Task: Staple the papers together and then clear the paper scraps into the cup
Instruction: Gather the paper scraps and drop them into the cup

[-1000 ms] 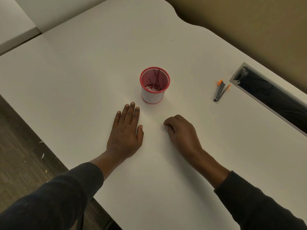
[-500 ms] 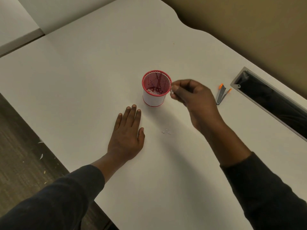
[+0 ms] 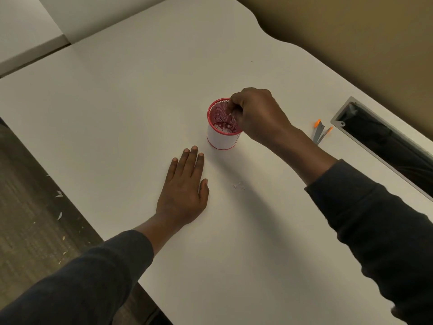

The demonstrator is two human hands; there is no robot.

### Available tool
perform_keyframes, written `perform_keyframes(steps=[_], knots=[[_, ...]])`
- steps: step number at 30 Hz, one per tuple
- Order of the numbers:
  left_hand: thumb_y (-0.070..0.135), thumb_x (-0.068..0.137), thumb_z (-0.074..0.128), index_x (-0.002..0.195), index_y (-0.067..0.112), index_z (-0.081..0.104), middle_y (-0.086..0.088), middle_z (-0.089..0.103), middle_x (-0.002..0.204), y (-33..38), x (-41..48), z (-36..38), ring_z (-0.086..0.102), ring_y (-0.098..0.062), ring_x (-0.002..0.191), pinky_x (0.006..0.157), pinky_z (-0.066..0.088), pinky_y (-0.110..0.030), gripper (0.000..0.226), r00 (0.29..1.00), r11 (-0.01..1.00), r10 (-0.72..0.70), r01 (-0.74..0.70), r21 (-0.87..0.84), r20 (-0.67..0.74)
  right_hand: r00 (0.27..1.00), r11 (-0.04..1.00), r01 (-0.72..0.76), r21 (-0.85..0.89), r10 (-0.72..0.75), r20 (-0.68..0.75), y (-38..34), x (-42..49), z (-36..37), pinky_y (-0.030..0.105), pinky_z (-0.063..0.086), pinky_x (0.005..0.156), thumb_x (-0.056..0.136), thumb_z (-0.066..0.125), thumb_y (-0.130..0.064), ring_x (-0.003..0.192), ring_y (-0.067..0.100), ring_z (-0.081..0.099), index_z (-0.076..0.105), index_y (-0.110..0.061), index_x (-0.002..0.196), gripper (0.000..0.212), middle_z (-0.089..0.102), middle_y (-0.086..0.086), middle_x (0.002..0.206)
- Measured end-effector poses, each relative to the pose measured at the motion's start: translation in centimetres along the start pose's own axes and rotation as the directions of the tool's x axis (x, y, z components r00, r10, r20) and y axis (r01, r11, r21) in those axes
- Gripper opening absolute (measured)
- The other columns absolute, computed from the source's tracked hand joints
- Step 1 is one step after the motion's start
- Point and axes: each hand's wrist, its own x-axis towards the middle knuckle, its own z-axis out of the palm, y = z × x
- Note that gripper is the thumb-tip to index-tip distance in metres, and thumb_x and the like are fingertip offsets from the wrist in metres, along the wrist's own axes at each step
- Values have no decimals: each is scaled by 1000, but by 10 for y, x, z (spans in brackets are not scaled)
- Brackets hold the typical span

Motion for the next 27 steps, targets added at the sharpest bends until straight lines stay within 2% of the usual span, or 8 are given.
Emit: perform_keyframes(steps=[6, 10, 15, 18, 23, 25, 27], knots=[[36, 102, 29, 161, 12, 17, -8, 9, 170, 0, 0, 1, 4, -22, 158, 128, 12, -46, 66, 1000, 1000, -3, 2, -12, -5, 998, 997, 64, 33, -64, -24, -3, -1, 0, 25, 50, 80, 88, 60, -2, 95, 24, 66, 76, -12, 103, 24, 74, 8, 102], [35, 101, 30, 161, 10, 19, -9, 11, 170, 0, 0, 0, 6, -23, 158, 128, 13, -47, 65, 1000, 1000, 0, 0, -12, -11, 997, 996, 71, 50, -69, -46, -3, 0, -1, 37, 55, 82, 85, 65, -6, 92, 25, 65, 74, -12, 98, 17, 72, 7, 97], [34, 101, 32, 161, 10, 20, -9, 13, 170, 0, -1, 0, 7, -23, 158, 128, 13, -47, 65, 1000, 1000, 3, -3, -14, -19, 996, 994, 71, 81, -66, -66, -3, -1, -1, 26, 49, 79, 84, 53, 3, 94, 25, 63, 74, -10, 102, 31, 71, 8, 99], [35, 101, 31, 161, 10, 20, -9, 13, 170, 0, -1, 0, 7, -23, 158, 128, 14, -47, 65, 1000, 1000, 5, -5, -11, -19, 995, 992, 78, 99, -71, -73, 0, -1, -1, 23, 44, 75, 84, 54, 3, 91, 20, 59, 72, -11, 101, 28, 68, 6, 98], [34, 101, 32, 160, 10, 21, -9, 13, 170, 0, 0, 1, 7, -24, 158, 128, 14, -47, 65, 1000, 1000, 2, -2, -8, -21, 991, 989, 117, 87, -109, -81, 2, -1, 1, 24, 43, 73, 84, 57, 1, 86, 16, 53, 70, -13, 100, 25, 55, -1, 92], [35, 102, 31, 161, 11, 19, -8, 10, 170, 0, 0, 1, 5, -23, 158, 128, 13, -46, 65, 1000, 1000, 2, -2, -6, -14, 988, 986, 150, 70, -146, -56, 2, -3, 0, 25, 43, 74, 84, 54, 2, 90, 18, 54, 69, -12, 106, 30, 58, 0, 97], [36, 102, 29, 161, 11, 17, -8, 9, 170, 0, 0, 1, 3, -22, 158, 128, 11, -46, 66, 1000, 1000, -1, 1, -6, -8, 983, 982, 177, 69, -173, -61, 0, -6, -2, 28, 49, 78, 85, 54, -2, 97, 21, 59, 70, -12, 109, 30, 63, 4, 105]])
